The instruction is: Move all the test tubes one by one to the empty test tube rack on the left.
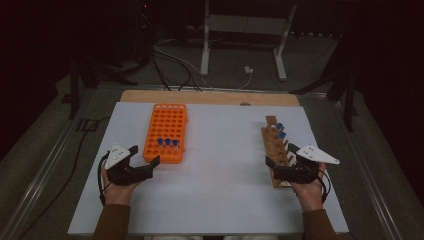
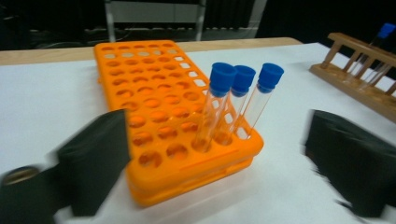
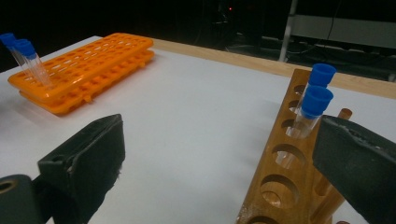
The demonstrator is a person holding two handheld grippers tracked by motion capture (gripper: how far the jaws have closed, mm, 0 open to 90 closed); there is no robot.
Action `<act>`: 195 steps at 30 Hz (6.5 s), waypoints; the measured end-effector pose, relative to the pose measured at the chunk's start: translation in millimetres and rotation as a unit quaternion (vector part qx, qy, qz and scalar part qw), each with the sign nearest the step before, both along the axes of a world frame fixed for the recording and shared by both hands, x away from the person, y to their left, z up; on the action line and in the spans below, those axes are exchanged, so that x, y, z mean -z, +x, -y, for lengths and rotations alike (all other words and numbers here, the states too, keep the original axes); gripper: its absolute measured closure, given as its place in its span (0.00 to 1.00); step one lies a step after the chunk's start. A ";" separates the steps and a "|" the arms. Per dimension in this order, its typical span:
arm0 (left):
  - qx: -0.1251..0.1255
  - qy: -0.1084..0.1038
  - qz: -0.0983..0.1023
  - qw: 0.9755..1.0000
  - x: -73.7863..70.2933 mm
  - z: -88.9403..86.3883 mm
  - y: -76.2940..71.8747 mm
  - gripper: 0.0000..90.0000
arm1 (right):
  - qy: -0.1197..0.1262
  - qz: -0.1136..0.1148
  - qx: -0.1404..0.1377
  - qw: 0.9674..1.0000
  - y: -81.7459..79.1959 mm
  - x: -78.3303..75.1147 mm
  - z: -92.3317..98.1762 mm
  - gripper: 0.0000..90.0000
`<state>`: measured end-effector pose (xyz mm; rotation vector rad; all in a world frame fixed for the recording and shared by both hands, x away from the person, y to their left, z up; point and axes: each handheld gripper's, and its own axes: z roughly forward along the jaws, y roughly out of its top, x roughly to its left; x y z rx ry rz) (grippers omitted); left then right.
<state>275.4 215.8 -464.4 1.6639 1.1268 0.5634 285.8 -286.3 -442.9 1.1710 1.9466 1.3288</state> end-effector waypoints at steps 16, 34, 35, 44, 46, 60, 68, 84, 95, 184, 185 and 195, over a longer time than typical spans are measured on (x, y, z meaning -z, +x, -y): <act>-0.020 0.018 0.008 1.000 3.7 -0.4 -3.2 0.01 | -0.032 -0.023 0.015 0.999 30.3 -8.9 18.2 0.06; -0.024 0.029 0.004 0.999 7.1 4.2 -2.6 0.01 | -0.068 -0.049 0.036 0.996 64.1 8.7 16.4 0.69; -0.023 0.029 0.004 0.999 7.1 4.2 -2.7 0.01 | -0.065 -0.048 0.038 0.996 64.8 9.1 16.4 0.72; -0.023 0.029 0.004 0.999 7.0 4.8 -3.2 0.01 | -0.071 -0.055 0.045 0.995 70.9 13.2 14.8 0.84; -0.023 0.028 0.004 0.999 7.0 4.6 -3.4 0.01 | -0.073 -0.054 0.044 0.995 72.2 13.2 12.9 0.84; -0.024 0.027 0.003 0.999 6.9 4.6 -3.7 0.01 | -0.076 -0.058 0.052 0.994 76.8 15.0 10.0 0.85; -0.024 0.026 0.003 0.999 7.1 4.6 -3.6 0.01 | -0.065 -0.049 0.047 0.996 73.1 10.2 9.9 0.85; -0.024 0.026 0.003 0.999 7.6 5.1 -3.8 0.01 | -0.041 -0.036 0.046 0.997 66.9 -10.6 18.7 0.86; -0.023 0.028 0.002 0.999 7.7 5.7 -4.1 0.01 | -0.043 -0.018 0.040 0.998 61.2 -28.3 20.5 0.85; 0.078 0.049 0.025 0.995 -7.3 61.8 -11.9 0.04 | -0.001 -0.033 -0.253 0.967 23.1 -25.3 -206.5 0.85; 0.080 0.051 0.026 0.995 -7.3 63.8 -12.2 0.05 | 0.000 -0.035 -0.254 0.967 22.4 -25.1 -208.7 0.85; 0.101 0.064 0.042 0.992 -6.5 74.0 -16.7 0.43 | 0.006 -0.037 -0.272 0.962 17.5 -24.7 -225.3 0.85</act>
